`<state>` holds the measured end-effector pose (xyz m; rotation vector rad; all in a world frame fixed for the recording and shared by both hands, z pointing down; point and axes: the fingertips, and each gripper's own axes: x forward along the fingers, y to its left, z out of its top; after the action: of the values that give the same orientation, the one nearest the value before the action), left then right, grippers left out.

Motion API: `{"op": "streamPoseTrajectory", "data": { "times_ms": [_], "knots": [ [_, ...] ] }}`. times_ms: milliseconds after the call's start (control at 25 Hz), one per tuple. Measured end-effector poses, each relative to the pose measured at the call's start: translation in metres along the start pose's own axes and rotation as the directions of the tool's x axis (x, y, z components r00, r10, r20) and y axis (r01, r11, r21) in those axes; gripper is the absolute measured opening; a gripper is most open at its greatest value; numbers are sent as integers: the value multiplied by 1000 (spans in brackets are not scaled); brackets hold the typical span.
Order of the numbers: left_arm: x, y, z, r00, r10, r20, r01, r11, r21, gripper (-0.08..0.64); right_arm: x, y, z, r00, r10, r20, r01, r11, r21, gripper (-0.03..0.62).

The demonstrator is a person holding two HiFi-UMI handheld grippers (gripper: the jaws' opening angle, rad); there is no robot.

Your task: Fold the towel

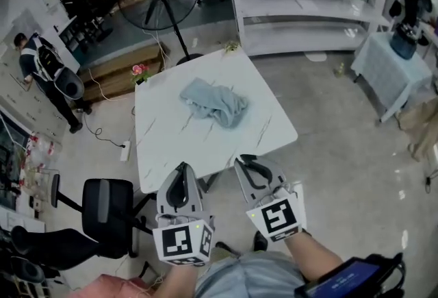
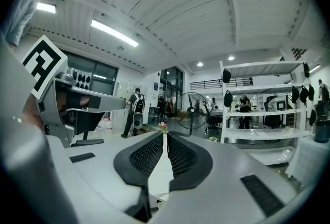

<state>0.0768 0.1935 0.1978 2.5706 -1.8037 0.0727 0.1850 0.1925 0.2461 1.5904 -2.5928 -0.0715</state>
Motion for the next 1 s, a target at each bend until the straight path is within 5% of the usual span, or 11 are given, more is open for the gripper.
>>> {"op": "streamPoseTrajectory", "data": {
  "times_ms": [440, 1000],
  "knots": [
    [32, 25, -20, 997, 69, -18, -69, 998, -8, 8, 49, -7, -17, 997, 72, -10, -72, 997, -4, 40],
    [172, 156, -52, 997, 37, -66, -44, 993, -105, 8, 235, -21, -38, 988, 50, -149, -63, 995, -80, 51]
  ]
}}
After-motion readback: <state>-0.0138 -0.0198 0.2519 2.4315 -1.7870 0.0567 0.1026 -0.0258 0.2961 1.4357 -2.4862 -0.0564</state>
